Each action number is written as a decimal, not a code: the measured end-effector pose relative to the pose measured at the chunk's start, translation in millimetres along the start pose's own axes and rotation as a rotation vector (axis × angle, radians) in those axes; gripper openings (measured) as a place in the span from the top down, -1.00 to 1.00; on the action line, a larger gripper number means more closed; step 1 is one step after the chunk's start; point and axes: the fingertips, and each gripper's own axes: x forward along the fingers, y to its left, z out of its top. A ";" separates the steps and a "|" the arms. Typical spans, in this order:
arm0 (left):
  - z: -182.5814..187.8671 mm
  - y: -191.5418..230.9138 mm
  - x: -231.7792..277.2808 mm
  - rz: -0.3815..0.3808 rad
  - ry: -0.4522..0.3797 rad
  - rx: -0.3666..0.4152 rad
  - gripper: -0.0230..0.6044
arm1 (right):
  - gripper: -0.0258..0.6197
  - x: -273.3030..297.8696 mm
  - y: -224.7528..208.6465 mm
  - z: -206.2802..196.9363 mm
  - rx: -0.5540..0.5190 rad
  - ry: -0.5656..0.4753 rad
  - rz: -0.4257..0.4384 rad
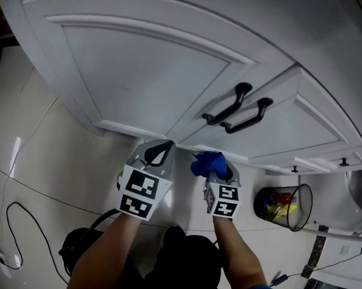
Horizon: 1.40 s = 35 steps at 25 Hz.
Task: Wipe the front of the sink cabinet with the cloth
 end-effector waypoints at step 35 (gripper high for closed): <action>35.2 81.7 -209.1 0.282 -0.170 -0.033 0.91 | 0.67 -130.3 197.8 211.7 -0.005 -0.374 0.521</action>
